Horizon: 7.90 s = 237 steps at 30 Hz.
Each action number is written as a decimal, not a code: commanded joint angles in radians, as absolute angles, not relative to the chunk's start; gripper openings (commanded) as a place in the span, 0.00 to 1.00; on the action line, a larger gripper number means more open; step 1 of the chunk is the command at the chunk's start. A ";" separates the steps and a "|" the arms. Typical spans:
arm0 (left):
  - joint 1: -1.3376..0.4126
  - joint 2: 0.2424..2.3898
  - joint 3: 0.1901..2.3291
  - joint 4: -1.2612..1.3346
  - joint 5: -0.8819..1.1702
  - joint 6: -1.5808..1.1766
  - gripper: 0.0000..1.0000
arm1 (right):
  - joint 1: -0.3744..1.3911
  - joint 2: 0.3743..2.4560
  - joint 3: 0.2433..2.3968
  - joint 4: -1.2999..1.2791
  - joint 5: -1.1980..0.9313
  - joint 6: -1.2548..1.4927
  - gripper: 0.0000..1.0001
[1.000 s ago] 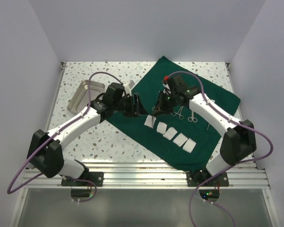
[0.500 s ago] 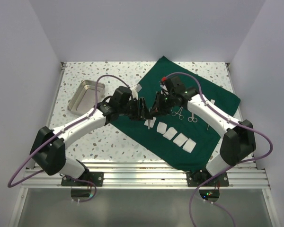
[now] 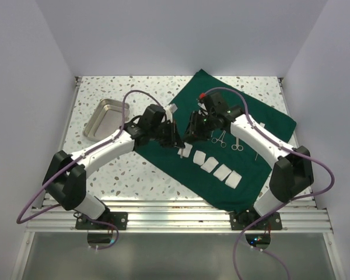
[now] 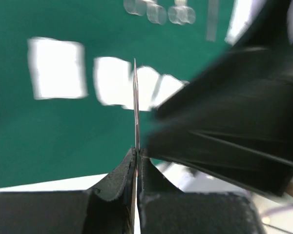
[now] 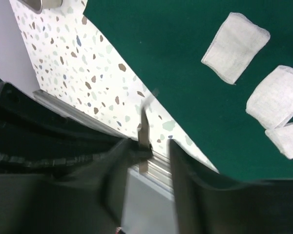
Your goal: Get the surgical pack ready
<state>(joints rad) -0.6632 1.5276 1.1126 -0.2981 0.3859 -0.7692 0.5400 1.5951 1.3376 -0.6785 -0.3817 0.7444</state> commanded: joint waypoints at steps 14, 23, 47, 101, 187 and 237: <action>-0.253 1.716 1.331 -0.565 -0.459 -0.009 0.00 | 0.347 1.638 1.424 -0.916 -0.274 0.502 0.62; -0.043 1.930 1.517 -0.600 -0.428 0.097 0.00 | 0.312 1.709 1.454 -0.927 -0.273 0.469 0.62; -0.002 1.979 1.488 -0.660 -0.195 -0.061 0.37 | 0.245 2.115 1.776 -0.856 0.034 0.534 0.34; -0.189 1.470 0.884 0.518 0.945 -1.005 0.73 | 0.452 1.750 1.384 -0.091 -1.057 0.698 0.00; -0.055 1.924 1.658 -0.761 -0.019 -0.141 0.38 | 0.181 2.223 1.715 -0.973 0.063 0.560 0.15; -0.486 1.730 1.267 -0.184 0.772 -0.546 0.56 | 0.396 1.787 1.684 -0.785 -0.337 0.644 0.00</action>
<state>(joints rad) -0.4610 1.7477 1.2781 -0.1497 0.7963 -0.5816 0.3969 1.8603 1.6497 -0.8192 -0.2905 0.6224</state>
